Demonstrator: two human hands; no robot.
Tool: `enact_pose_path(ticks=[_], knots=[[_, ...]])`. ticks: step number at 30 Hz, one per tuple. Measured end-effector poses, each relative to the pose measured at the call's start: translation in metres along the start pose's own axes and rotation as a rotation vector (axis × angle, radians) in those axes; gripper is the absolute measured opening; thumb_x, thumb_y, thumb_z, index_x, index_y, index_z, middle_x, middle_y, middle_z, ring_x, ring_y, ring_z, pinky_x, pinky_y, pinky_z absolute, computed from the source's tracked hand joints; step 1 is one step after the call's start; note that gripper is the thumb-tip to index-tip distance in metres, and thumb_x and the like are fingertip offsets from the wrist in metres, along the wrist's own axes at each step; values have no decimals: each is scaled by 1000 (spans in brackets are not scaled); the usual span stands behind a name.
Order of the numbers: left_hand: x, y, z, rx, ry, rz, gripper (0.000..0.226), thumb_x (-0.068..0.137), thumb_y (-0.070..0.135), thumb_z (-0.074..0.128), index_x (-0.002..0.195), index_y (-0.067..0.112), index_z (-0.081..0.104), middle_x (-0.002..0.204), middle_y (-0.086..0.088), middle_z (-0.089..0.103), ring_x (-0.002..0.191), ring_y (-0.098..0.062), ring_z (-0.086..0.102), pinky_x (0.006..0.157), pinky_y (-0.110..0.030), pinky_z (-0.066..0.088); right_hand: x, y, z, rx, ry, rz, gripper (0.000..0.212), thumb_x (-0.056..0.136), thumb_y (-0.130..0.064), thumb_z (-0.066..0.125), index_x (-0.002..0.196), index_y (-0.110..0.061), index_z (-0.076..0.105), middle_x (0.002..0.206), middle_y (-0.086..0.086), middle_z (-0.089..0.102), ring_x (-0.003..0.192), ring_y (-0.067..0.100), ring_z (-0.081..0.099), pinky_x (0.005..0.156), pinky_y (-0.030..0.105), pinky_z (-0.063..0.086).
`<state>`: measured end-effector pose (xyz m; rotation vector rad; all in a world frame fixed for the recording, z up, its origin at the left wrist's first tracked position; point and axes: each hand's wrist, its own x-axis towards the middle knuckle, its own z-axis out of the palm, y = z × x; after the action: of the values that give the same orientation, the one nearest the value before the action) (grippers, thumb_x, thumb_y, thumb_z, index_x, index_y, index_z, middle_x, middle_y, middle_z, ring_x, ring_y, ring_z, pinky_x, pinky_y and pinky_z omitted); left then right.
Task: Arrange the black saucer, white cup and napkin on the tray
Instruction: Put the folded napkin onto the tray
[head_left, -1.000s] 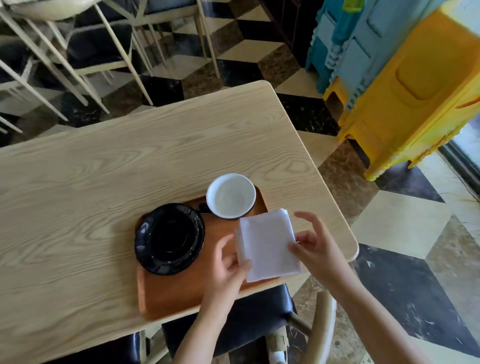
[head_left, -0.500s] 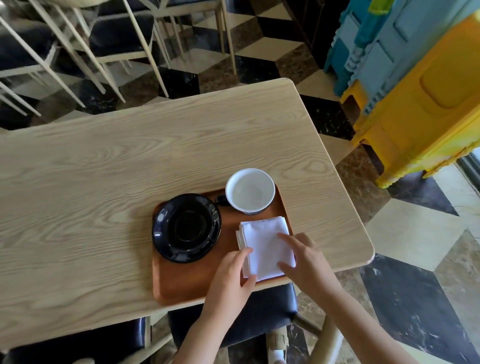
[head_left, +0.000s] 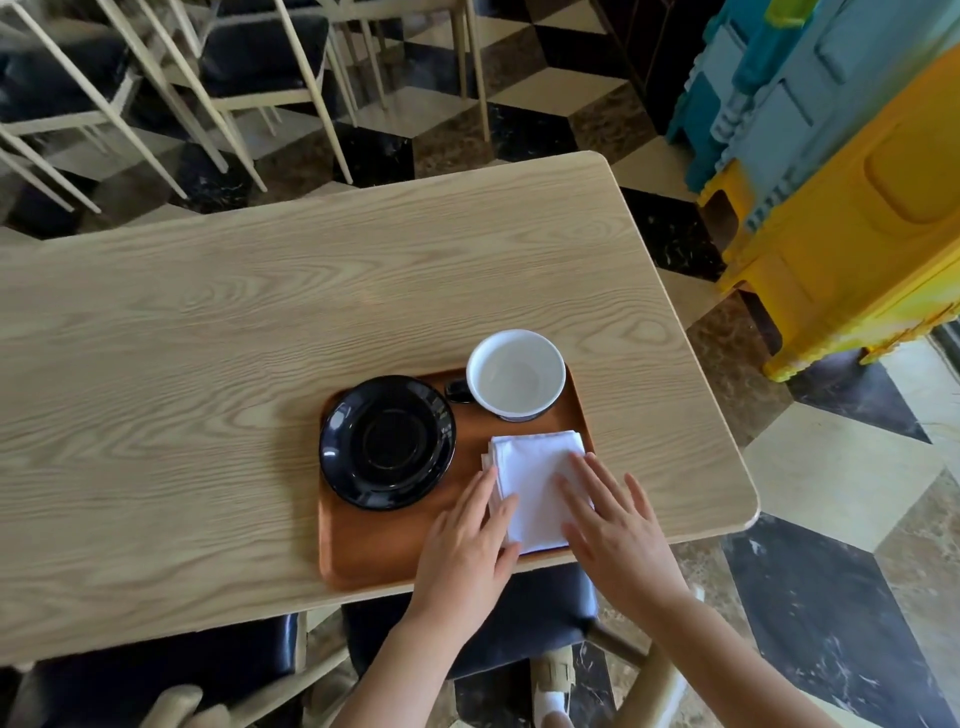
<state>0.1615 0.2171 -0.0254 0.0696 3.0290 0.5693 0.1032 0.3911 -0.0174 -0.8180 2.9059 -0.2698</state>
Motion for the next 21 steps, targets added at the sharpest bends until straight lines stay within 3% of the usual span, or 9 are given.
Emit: enact_pose_path(ticks=[2,4,8,10,13,17,21], knots=[[0,0,-1,9,-7,2,46,82,29,66,124,18,55,146,-11,40,135,-22,36,94,-37,49,0,-4,1,-29,20,21,39,79,-20,62,117,-10,61,132,15,55,122,33,50,92,57,44],[-1,-1,-4,-19,-14,13,47,86,30,60,130,19,48,149,-9,35,138,-20,30,100,-38,44,4,-13,-1,-30,16,44,44,83,-28,40,118,-11,60,132,15,56,122,31,50,94,56,43],[-7,-17,-23,-81,105,32,47,83,23,64,127,15,52,137,-7,52,126,-19,47,99,-36,45,21,-41,-3,10,40,-26,48,91,-35,28,119,-13,60,131,12,57,123,28,50,96,56,41],[-15,-33,-33,-69,198,-19,45,82,23,65,125,15,55,133,-6,55,120,-19,52,104,-35,41,33,-55,-3,23,79,-90,38,88,-29,47,121,-13,59,132,11,57,123,28,50,94,57,44],[-27,-61,-42,78,184,-124,49,86,30,58,132,17,48,140,-11,47,128,-24,45,115,-41,19,51,-76,-5,48,75,-171,52,70,-21,76,119,-13,60,131,11,58,121,29,52,91,57,45],[-36,-88,-45,154,-12,-245,57,94,44,36,144,21,24,155,-14,16,143,-26,12,115,-49,17,67,-96,0,21,42,-215,52,64,-21,78,114,-17,64,125,12,62,119,29,55,91,57,46],[-41,-98,-48,238,-45,-247,55,92,46,38,140,20,35,150,-14,33,140,-26,23,110,-52,22,70,-102,10,11,27,-218,41,69,-24,76,108,-17,67,121,13,65,120,31,53,92,58,44]])
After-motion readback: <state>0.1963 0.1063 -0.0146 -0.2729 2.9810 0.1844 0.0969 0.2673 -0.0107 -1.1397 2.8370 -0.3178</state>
